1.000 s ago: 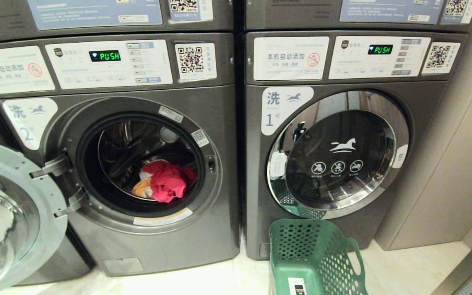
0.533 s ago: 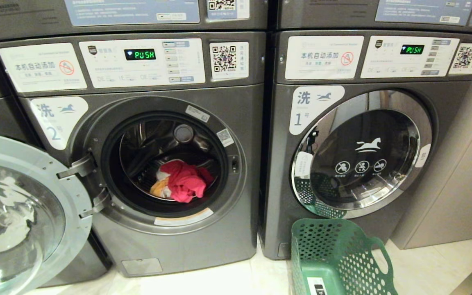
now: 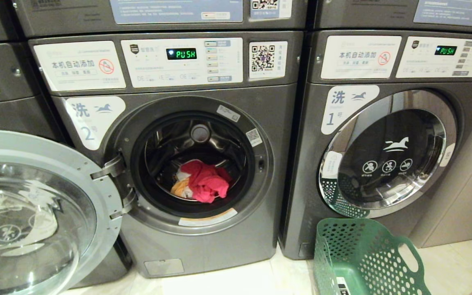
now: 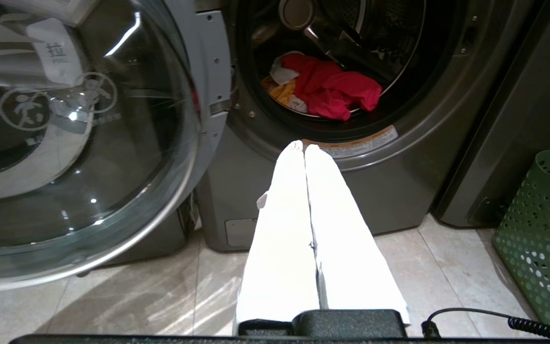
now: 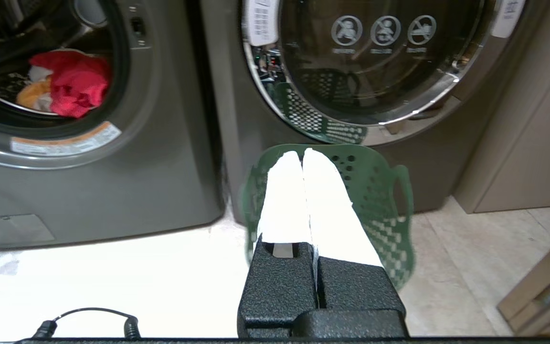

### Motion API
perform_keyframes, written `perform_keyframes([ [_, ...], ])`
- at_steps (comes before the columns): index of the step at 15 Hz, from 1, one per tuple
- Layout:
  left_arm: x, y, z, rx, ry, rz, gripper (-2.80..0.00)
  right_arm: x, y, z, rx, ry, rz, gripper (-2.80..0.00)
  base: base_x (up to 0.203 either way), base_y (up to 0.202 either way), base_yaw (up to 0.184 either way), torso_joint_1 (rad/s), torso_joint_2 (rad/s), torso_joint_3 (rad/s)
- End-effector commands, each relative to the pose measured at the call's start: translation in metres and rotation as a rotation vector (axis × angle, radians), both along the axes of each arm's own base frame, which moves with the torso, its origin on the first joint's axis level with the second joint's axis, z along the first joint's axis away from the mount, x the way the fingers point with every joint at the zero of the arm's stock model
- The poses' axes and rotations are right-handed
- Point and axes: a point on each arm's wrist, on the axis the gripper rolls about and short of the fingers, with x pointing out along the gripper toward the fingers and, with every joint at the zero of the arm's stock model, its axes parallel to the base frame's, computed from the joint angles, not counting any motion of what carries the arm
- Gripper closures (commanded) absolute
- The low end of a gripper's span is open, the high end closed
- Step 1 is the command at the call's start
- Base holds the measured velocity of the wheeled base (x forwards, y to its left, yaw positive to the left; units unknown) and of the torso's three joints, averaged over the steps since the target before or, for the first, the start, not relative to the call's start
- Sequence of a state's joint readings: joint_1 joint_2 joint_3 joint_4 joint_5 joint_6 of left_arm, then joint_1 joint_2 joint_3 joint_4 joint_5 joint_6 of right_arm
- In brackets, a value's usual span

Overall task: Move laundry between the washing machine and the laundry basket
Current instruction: Pick a cloth and place it into the basket

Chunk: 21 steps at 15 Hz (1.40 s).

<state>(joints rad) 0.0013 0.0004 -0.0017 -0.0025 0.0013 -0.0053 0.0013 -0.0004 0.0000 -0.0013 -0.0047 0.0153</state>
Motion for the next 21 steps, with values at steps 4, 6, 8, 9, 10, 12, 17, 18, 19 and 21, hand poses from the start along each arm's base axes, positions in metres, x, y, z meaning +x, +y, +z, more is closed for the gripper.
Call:
perform_keyframes([
  [4,0.0,0.0,0.0,-0.001,-0.001,0.001,0.0,0.0,0.0,0.0,0.0,0.0,0.0,0.0,0.0,0.195,-0.002,0.002,0.0,0.001],
  [6,0.0,0.0,0.0,-0.001,-0.001,0.001,0.0,0.0001,0.0,-0.0004,0.001,0.002,0.0,0.0,0.0,0.195,-0.004,0.002,0.0,0.0],
  [8,0.0,0.0,0.0,-0.001,-0.001,0.001,0.0,0.0,0.0,0.0,0.001,0.0,-0.001,0.0,0.0,0.196,-0.002,0.001,0.0,0.002],
  [9,0.0,0.0,0.0,-0.001,-0.001,0.001,0.0,0.0,0.0,0.0,0.0,0.0,0.0,0.0,0.0,0.198,-0.001,0.006,0.0,-0.004],
  [10,0.0,0.0,0.0,-0.001,-0.001,0.001,0.0,0.0,0.0,0.0,0.0,0.0,0.0,0.0,0.0,0.194,-0.004,0.002,0.0,0.0],
  [12,0.0,0.0,0.0,-0.001,-0.001,0.001,0.0,0.0,0.0,0.0,0.0,0.0,0.0,0.0,0.0,0.188,-0.002,0.0,0.0,-0.003],
  [17,0.0,0.0,0.0,-0.001,-0.001,0.001,0.0,0.0,0.0,0.0,0.0,0.0,-0.001,0.0,0.0,0.04,-0.001,0.0,0.0,0.001],
  [18,0.0,0.0,0.0,-0.001,-0.001,0.001,0.0,0.0,0.0,0.0,0.0,0.0,0.0,0.0,0.0,0.0,0.0,0.0,0.0,0.0],
  [19,0.0,0.0,0.0,-0.001,-0.001,0.001,0.0,0.0,0.0,0.0,0.001,0.0,0.0,0.0,0.0,0.0,0.0,0.0,0.0,0.0],
  [21,0.0,0.0,0.0,-0.001,-0.001,0.001,0.0,0.0,0.0,0.0,0.0,0.0,0.0,0.0,0.0,0.0,0.0,0.0,0.0,0.0],
])
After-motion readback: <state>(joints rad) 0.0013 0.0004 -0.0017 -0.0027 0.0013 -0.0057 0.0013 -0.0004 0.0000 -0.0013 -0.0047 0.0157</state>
